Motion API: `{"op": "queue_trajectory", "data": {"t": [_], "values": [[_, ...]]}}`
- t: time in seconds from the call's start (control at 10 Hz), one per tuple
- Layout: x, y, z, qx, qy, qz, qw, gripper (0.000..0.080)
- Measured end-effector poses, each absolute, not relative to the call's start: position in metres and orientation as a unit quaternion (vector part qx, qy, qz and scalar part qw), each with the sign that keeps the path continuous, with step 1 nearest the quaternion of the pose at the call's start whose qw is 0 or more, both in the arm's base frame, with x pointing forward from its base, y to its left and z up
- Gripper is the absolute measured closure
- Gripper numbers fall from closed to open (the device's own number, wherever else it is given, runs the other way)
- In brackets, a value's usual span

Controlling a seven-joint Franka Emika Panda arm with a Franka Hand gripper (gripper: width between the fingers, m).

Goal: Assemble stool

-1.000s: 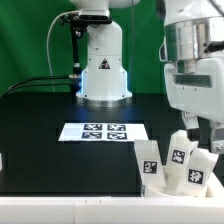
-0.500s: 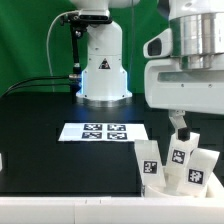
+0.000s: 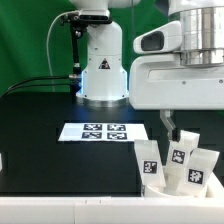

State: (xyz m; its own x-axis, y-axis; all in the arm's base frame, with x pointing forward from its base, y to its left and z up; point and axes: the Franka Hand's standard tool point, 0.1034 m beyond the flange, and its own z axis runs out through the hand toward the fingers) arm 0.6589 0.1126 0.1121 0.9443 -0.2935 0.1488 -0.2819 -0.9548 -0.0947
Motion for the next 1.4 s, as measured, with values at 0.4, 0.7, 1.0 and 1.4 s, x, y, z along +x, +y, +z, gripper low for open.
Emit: {"op": "queue_trajectory", "data": {"t": [0.4,0.7,1.0,1.4], "values": [[0.66,0.119,0.114,-0.992,-0.075,-0.1,0.009,0.0151],[0.657,0.111,0.111,-0.982,-0.164,-0.096,-0.015,0.0151],[0.65,0.122,0.089,-0.938,-0.342,-0.017,-0.057,0.0151],[0.654,0.108,0.078,-0.895,-0.439,-0.018,-0.073,0.0151]]}}
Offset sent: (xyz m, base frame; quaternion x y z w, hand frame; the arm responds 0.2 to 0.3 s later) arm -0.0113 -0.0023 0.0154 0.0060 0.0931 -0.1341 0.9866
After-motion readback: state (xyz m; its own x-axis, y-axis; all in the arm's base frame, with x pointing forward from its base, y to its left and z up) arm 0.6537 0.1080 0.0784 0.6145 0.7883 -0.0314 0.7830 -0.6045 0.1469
